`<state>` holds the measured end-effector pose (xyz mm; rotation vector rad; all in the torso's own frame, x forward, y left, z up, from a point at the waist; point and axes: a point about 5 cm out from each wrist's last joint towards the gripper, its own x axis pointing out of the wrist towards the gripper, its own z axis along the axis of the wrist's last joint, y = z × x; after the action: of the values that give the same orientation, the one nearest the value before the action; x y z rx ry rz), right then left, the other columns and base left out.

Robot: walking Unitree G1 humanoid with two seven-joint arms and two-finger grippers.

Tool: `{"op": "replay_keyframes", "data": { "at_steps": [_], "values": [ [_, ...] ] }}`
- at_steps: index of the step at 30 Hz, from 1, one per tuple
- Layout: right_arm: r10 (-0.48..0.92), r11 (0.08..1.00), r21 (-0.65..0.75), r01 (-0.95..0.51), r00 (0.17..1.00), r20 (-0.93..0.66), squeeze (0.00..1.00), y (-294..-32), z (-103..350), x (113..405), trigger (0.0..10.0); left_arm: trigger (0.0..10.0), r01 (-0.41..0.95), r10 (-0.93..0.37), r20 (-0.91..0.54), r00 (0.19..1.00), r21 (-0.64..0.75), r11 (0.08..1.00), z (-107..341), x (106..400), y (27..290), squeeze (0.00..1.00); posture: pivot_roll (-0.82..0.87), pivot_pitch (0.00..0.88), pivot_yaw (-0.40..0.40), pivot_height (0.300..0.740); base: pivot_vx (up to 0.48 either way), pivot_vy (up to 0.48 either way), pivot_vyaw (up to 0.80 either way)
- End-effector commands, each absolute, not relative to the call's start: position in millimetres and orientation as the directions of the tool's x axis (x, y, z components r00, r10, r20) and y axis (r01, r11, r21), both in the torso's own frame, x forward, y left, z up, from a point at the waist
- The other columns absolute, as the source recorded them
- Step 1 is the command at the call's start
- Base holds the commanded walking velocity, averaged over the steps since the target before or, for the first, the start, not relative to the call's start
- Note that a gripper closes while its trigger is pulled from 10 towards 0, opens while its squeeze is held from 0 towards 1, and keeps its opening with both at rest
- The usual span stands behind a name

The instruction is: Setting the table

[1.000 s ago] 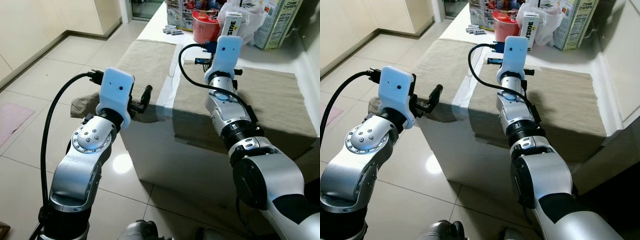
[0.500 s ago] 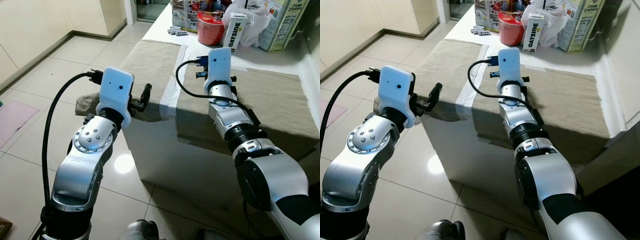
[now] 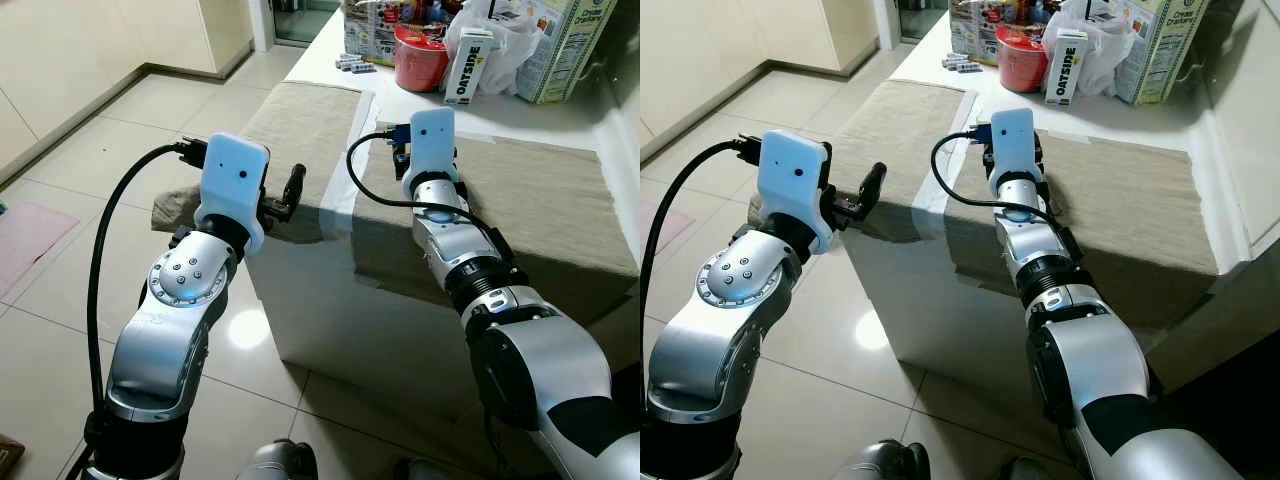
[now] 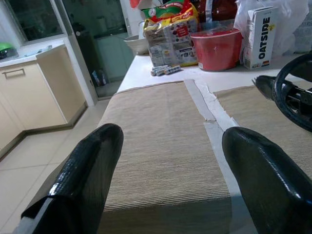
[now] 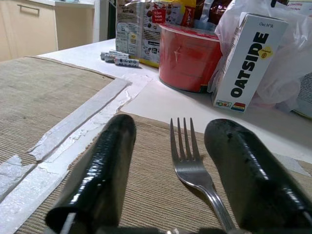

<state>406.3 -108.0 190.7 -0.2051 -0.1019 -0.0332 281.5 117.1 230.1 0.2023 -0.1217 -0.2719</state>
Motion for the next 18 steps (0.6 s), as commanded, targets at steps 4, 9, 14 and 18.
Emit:
{"op": "replay_keyframes", "data": {
  "at_steps": [4, 9, 14, 18],
  "values": [
    [-0.007, 0.976, -0.215, 0.034, 0.992, 0.125, 1.00, -104.7, 195.2, 406.5, 10.0, 10.0, 0.229, -0.250, 0.087, 0.964, 0.199, 0.953, 226.3, 282.2, 117.5, 0.00, 0.08, 0.064, 0.068, 0.736, 0.000, 0.000, 0.00],
    [-0.009, 0.970, -0.239, 0.039, 0.992, 0.126, 0.00, -104.8, 197.0, 407.2, 10.0, 10.0, 0.206, -0.222, 0.098, 0.970, 0.155, 0.966, 227.2, 283.2, 118.7, 0.00, 0.08, 0.065, 0.066, 0.736, 0.000, -0.096, 0.00],
    [-0.004, 0.969, -0.245, 0.036, 0.992, 0.130, 0.00, -103.9, 197.9, 407.3, 10.0, 10.0, 0.200, -0.216, 0.105, 0.971, 0.141, 0.969, 228.6, 284.6, 118.2, 0.00, 0.07, 0.066, 0.067, 0.736, 0.000, -0.480, 0.00],
    [0.001, 0.968, -0.249, 0.031, 0.992, 0.125, 0.00, -103.0, 196.7, 407.1, 10.0, 10.0, 0.204, -0.220, 0.102, 0.970, 0.142, 0.969, 228.1, 285.1, 117.3, 0.00, 0.07, 0.070, 0.069, 0.736, 0.000, -0.240, 0.00]
  ]
}}
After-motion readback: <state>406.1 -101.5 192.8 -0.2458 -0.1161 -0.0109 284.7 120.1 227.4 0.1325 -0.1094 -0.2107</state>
